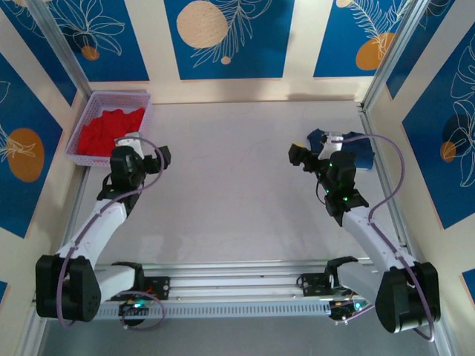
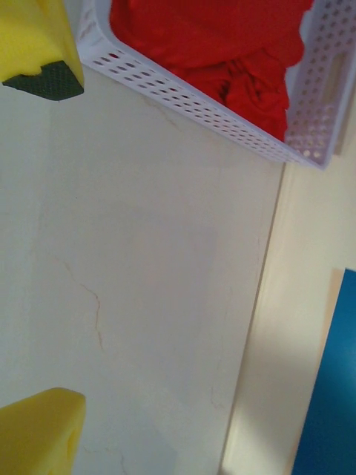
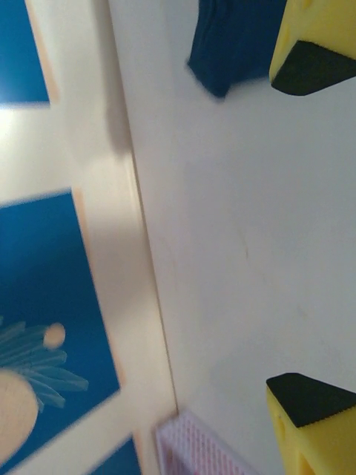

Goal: Fold the inside-out t-shirt

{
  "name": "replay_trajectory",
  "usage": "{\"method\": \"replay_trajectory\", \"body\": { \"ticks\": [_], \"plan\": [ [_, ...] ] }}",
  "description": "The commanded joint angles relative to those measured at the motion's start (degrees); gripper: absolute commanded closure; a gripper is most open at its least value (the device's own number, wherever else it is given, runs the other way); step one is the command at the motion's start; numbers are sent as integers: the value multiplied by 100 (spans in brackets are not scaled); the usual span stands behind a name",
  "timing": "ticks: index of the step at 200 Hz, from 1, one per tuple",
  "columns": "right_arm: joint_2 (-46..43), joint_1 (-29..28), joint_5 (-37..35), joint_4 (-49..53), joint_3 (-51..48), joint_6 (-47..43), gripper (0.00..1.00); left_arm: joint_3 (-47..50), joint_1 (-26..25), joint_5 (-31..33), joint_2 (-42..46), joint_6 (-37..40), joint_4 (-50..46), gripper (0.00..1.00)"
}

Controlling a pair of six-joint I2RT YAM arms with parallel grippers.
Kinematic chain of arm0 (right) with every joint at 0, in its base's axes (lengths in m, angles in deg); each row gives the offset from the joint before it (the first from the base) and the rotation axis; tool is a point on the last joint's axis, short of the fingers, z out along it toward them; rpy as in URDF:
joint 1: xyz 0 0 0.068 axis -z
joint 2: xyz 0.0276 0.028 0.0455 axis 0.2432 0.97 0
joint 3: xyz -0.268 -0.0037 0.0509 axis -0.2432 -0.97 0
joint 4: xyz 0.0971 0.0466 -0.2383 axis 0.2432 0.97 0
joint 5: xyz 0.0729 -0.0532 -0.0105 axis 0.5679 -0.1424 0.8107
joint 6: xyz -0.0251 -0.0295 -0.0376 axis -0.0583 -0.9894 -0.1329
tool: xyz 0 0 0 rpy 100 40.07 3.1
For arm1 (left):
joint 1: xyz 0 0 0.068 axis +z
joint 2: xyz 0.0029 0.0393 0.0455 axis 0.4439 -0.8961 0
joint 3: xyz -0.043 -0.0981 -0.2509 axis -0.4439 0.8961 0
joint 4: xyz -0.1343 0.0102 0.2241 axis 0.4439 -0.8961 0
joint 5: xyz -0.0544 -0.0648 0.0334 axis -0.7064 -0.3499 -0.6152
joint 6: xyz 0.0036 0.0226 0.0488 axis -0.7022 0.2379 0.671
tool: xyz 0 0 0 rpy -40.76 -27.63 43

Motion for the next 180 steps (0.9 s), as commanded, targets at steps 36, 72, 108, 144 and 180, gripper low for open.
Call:
{"method": "replay_trajectory", "body": {
  "ticks": [36,72,108,144,180],
  "plan": [
    [1186,-1548,210,2414,1866,-169,2,-1376,1100,795,-1168,-650,-1431,0],
    [1772,-1729,421,2188,2105,-104,1,-3484,1738,487,-3427,-534,-2762,3],
    [2117,-1791,451,2217,2281,-264,0,-5300,1828,689,-5080,-77,-3706,3],
    [2235,-1776,493,2155,2213,-234,0,-6514,1881,811,-6195,219,-4302,5],
    [2315,-1774,462,2171,2202,-163,0,-7570,1899,628,-7129,488,-4872,17]
  ]
}}
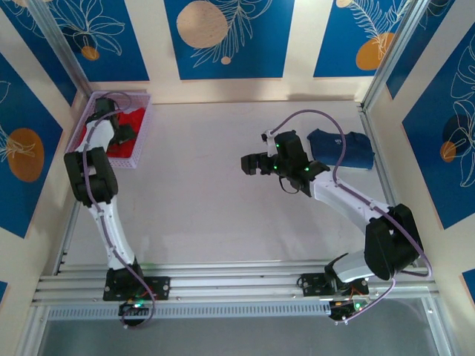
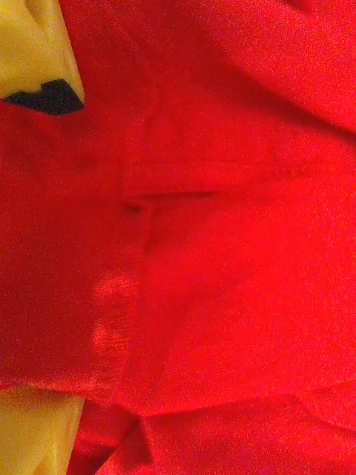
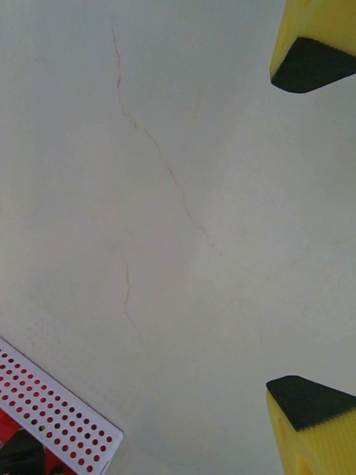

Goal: Fold the inside-out t-shirt

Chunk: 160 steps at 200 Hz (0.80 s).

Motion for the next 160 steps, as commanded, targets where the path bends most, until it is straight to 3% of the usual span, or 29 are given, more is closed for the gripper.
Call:
{"method": "replay_trajectory", "body": {
  "ticks": [1,43,72,84,129,160],
  "plan": [
    [73,-37,81,7,134,4,0,-599,67,-70,-479,326,-757,17],
    [108,-47,93,32,113,123,0,-1358,166,-455,-855,375,-1066,58],
    [62,-63,46,162,131,171,0,-1219,179,-496,-223,315,-761,92],
    [-5,-67,-4,257,139,127,0,-1006,179,-420,283,256,-493,100],
    [-387,-3,-624,723,247,-233,0,850,122,-583,3391,-303,1258,100],
    [-606,192,-781,965,481,-436,1,956,-485,-987,4686,-289,1492,100]
  ]
}}
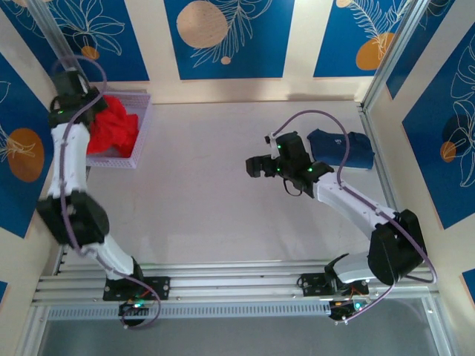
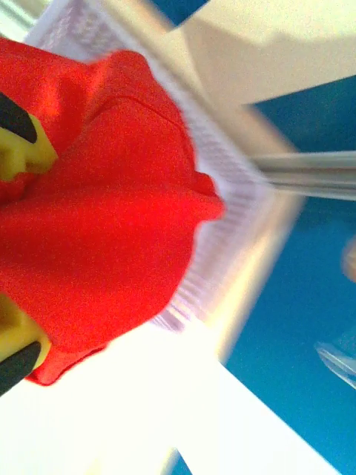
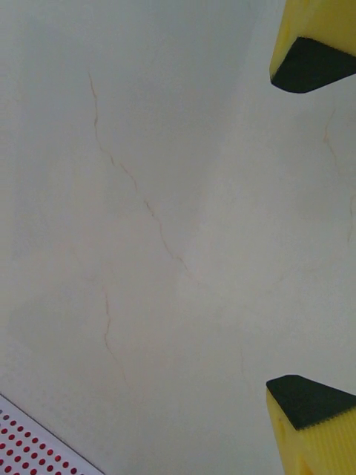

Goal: Fold the inside-out t-shirt

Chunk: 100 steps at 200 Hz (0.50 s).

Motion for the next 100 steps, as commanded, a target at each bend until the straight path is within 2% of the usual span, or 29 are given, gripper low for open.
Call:
{"method": "replay_trajectory", "body": {
  "ticks": [1,48,79,100],
  "plan": [
    [-308,157,-307,277,392,-274,1,-28,-486,-394,922,-107,723,100],
    [-642,397,-510,737,806,-632,1,-360,-1892,-612,1617,116,269,100],
    [-940,688,-581,1132,968,-708,1,514,-2861,-679,2036,-148,442,100],
    [-1101,928,-383,1307,968,-592,1,1351,-3576,-530,2049,-455,777,100]
  ]
}}
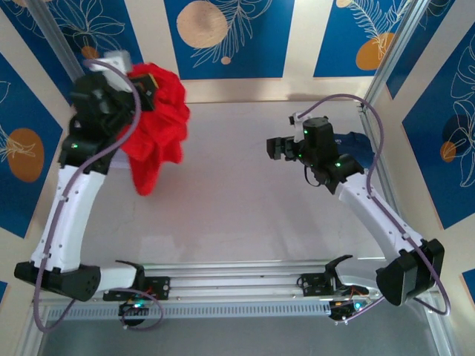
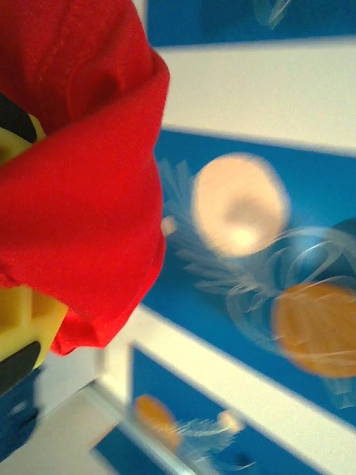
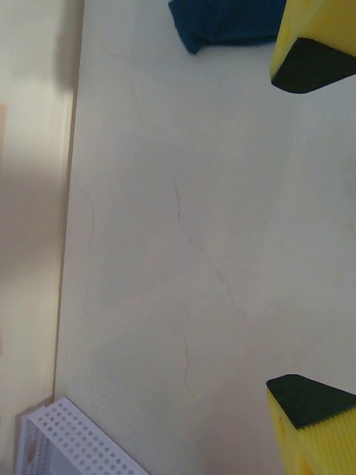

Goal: Fold the inside-out t-shirt

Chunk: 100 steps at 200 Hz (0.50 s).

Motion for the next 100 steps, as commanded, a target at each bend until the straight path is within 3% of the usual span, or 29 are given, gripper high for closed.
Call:
{"method": "replay_trajectory", "body": {
  "ticks": [1,15,26,42,58,75,85,100],
  "plan": [
    [-232,245,85,425,179,-40,1,752,-670,-29,19,-362,301,100],
    [-219,366,346,497,120,111,1,1294,-1085,-16,-292,-765,664,94],
    [-162,406,492,524,52,205,1,1466,-1347,-371,-808,-995,937,84],
    [-43,441,520,579,-40,326,0,1082,-1586,-949,-1805,-1057,838,62],
    [71,495,576,649,-149,498,1,531,-1521,-1303,-2478,-866,341,51],
    [135,498,1034,597,-417,775,1,816,-1327,-1292,-2257,-608,306,34],
    [179,420,1366,440,-661,943,2,1285,-1250,-1247,-1873,-417,421,15],
    [275,109,1713,38,-1059,1105,3,2036,-1195,-915,-1314,-231,384,7]
  ]
}}
